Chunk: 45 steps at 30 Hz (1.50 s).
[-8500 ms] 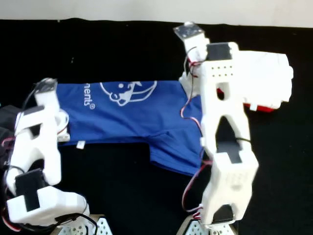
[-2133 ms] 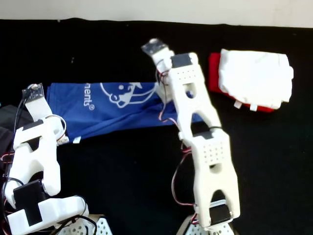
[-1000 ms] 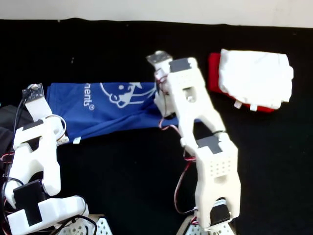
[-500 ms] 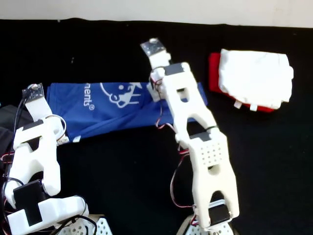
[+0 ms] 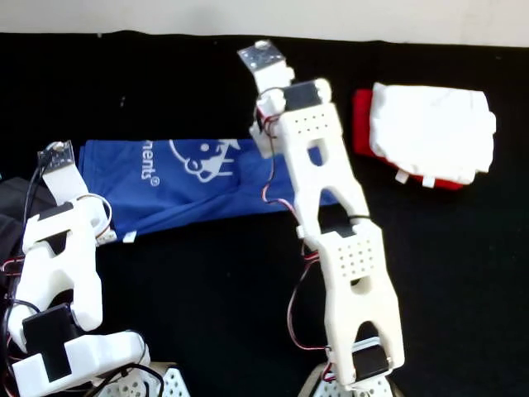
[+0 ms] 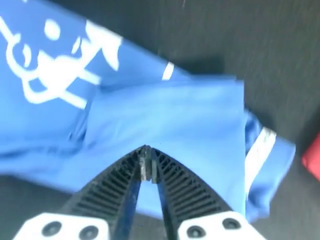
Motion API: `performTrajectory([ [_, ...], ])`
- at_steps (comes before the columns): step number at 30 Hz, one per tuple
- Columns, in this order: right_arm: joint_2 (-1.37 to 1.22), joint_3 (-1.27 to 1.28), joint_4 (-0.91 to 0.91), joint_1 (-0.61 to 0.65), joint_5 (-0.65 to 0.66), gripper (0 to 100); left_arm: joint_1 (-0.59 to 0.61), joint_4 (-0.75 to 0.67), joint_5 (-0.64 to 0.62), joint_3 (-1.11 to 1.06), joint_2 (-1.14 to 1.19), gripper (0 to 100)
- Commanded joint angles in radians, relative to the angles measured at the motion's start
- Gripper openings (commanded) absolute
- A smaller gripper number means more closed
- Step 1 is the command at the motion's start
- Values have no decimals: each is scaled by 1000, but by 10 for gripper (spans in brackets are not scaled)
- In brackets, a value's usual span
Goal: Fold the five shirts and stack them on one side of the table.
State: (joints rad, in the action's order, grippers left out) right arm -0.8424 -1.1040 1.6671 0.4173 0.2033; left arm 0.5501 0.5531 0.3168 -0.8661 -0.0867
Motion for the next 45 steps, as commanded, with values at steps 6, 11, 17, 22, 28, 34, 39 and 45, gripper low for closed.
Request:
performTrajectory([
  [6, 24, 50, 77, -79, 101, 6, 10, -26, -6, 2, 1, 9],
  [11, -82, 87, 50, -142, 107, 6, 10, -26, -6, 2, 1, 9],
  [17, -140, 87, 88, -188, 166, 6, 10, -26, -6, 2, 1, 9],
  [22, -76, 114, 99, -199, 206, 6, 10, -26, -6, 2, 1, 9],
  [28, 114, 430, 93, -197, 270, 6, 10, -26, -6, 2, 1, 9],
  [34, 329, 501, -30, -166, 275, 6, 10, -26, -6, 2, 1, 9],
  [39, 446, 503, -156, -12, 152, 6, 10, -26, -6, 2, 1, 9],
  [45, 312, 532, -358, 179, -12, 6, 10, -26, -6, 2, 1, 9],
])
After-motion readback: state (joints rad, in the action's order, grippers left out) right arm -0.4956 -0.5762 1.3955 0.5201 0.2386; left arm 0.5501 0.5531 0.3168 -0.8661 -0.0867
